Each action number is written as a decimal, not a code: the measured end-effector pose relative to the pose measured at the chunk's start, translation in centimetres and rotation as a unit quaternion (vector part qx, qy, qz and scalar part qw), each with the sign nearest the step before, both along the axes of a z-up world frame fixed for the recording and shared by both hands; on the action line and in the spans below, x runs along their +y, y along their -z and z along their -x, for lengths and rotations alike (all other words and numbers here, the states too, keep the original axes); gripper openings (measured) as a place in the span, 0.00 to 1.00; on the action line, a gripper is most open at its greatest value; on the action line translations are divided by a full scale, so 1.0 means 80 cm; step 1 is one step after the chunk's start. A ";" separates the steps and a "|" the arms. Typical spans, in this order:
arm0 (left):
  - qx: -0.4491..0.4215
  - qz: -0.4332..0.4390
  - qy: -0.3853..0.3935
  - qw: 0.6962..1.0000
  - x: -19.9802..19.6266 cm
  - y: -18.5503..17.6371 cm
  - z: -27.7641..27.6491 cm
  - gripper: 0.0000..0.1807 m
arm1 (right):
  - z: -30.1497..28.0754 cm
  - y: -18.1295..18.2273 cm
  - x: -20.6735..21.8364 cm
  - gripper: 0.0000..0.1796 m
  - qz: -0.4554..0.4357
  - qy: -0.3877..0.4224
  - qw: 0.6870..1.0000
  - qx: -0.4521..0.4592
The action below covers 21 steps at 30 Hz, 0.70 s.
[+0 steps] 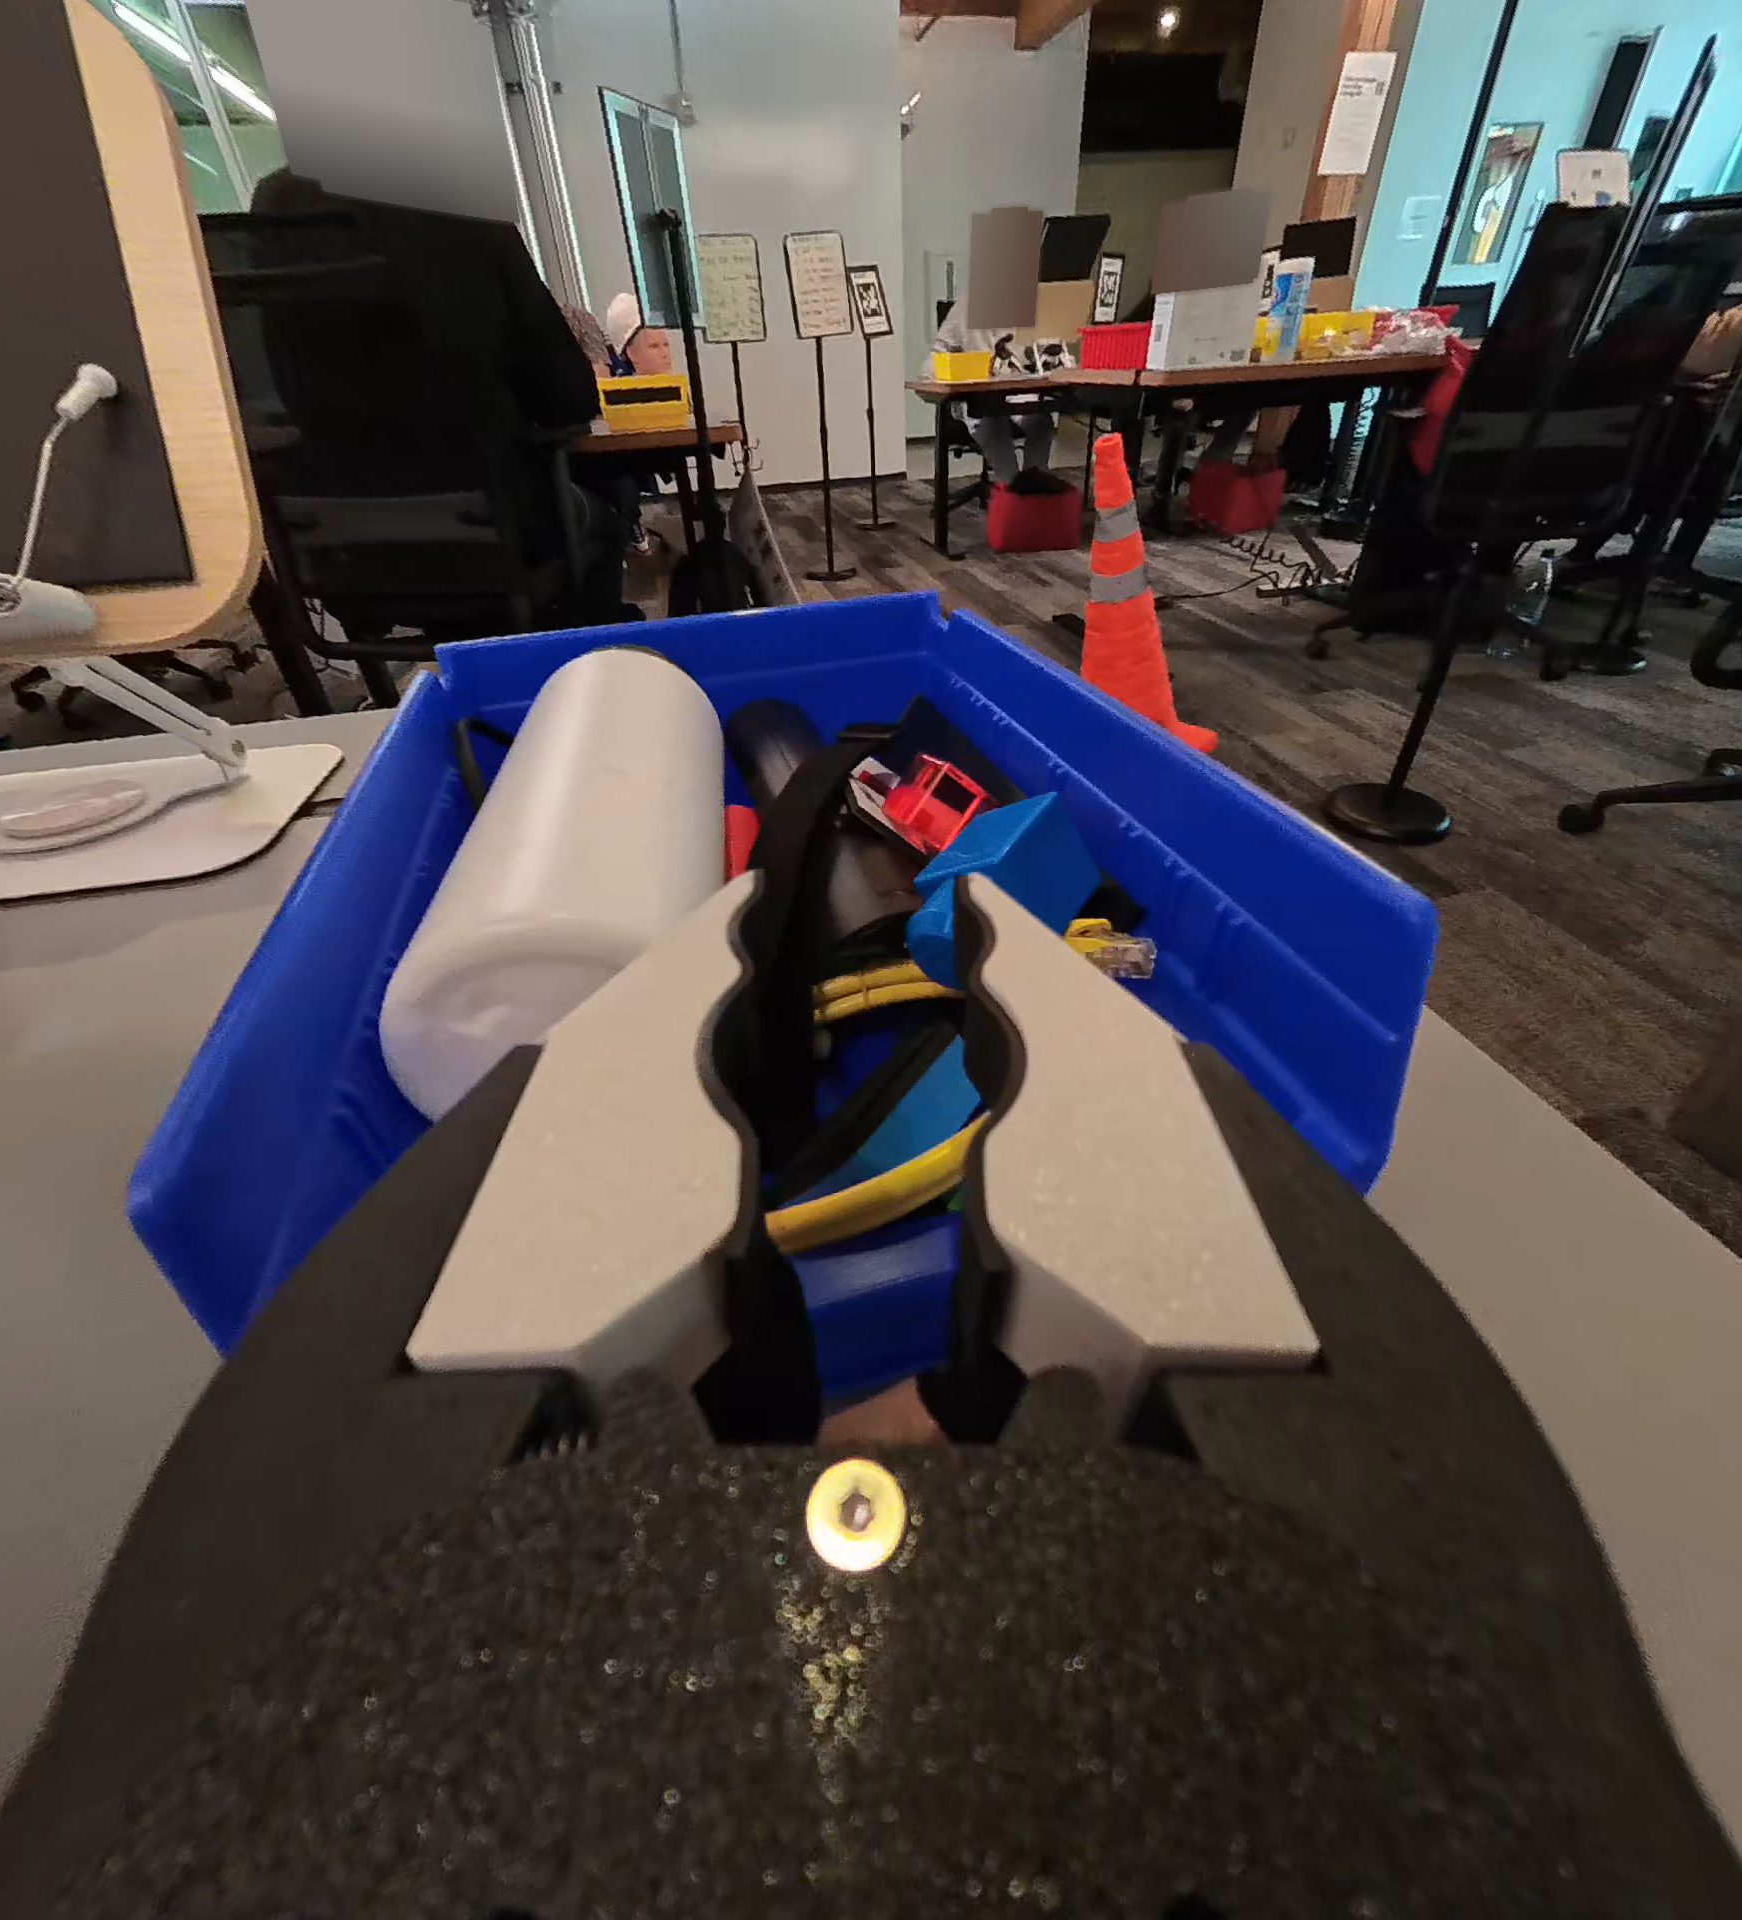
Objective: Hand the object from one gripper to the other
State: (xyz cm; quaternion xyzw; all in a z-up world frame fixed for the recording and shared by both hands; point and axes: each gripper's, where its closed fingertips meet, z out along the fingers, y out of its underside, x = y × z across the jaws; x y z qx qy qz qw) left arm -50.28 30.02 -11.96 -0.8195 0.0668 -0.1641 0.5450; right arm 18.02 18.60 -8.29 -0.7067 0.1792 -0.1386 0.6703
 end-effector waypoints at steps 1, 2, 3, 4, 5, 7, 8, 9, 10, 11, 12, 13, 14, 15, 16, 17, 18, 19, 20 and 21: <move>0.001 -0.001 0.004 1.000 0.002 -0.002 -0.003 0.19 | 0.000 0.001 0.000 0.19 0.003 0.002 1.000 -0.003; 0.001 0.000 0.014 1.000 0.003 -0.005 -0.009 0.19 | -0.001 0.001 0.000 0.19 0.006 0.004 1.000 -0.006; 0.007 0.006 0.038 0.999 0.004 -0.010 -0.019 0.19 | 0.000 0.000 -0.001 0.19 0.007 0.003 1.000 -0.008; 0.023 0.016 0.073 0.997 0.005 -0.017 -0.029 0.19 | 0.001 0.000 -0.001 0.19 0.007 0.001 1.000 -0.010; 0.049 0.031 0.114 0.992 0.007 -0.024 -0.037 0.19 | 0.001 -0.002 -0.002 0.19 0.006 0.001 1.000 -0.012; 0.111 0.071 0.229 0.964 0.005 -0.041 -0.055 0.20 | 0.003 -0.002 -0.004 0.19 0.001 -0.003 1.000 -0.015; 0.144 0.080 0.282 0.945 0.007 -0.053 -0.060 0.19 | 0.004 -0.001 -0.003 0.19 0.002 -0.006 1.000 -0.014; 0.183 0.087 0.328 0.922 0.012 -0.061 -0.061 0.17 | 0.005 -0.001 -0.003 0.19 0.002 -0.011 1.000 -0.012; 0.227 0.104 0.374 0.893 0.017 -0.064 -0.061 0.17 | 0.007 -0.002 -0.002 0.19 0.002 -0.018 1.000 -0.012; 0.274 0.123 0.412 0.860 0.025 -0.062 -0.059 0.16 | 0.008 -0.004 -0.001 0.19 0.001 -0.022 1.000 -0.015; 0.314 0.134 0.444 0.828 0.036 -0.059 -0.057 0.17 | 0.009 -0.006 -0.001 0.19 0.001 -0.023 1.000 -0.020; 0.350 0.144 0.482 0.791 0.044 -0.052 -0.056 0.18 | 0.010 -0.006 0.000 0.19 0.003 -0.025 0.999 -0.025; 0.379 0.156 0.526 0.745 0.048 -0.042 -0.056 0.17 | 0.012 -0.006 0.001 0.19 0.006 -0.029 0.999 -0.029; 0.399 0.170 0.566 0.701 0.051 -0.029 -0.056 0.15 | 0.014 -0.006 0.002 0.19 0.009 -0.033 0.999 -0.032; 0.414 0.186 0.597 0.662 0.056 -0.014 -0.055 0.13 | 0.016 -0.006 0.003 0.19 0.010 -0.037 0.999 -0.034; 0.422 0.205 0.619 0.630 0.061 0.001 -0.054 0.13 | 0.018 -0.006 0.004 0.19 0.009 -0.041 0.998 -0.036; 0.416 0.233 0.640 0.603 0.062 0.015 -0.053 0.13 | 0.019 -0.005 0.004 0.19 0.010 -0.043 0.998 -0.036; 0.401 0.268 0.662 0.574 0.059 0.027 -0.050 0.13 | 0.019 -0.005 0.005 0.19 0.011 -0.045 0.998 -0.034; 0.385 0.300 0.679 0.549 0.057 0.037 -0.047 0.12 | 0.019 -0.003 0.005 0.19 0.011 -0.047 0.998 -0.030; 0.368 0.326 0.691 0.530 0.054 0.044 -0.045 0.12 | 0.019 -0.003 0.005 0.19 0.011 -0.049 0.998 -0.026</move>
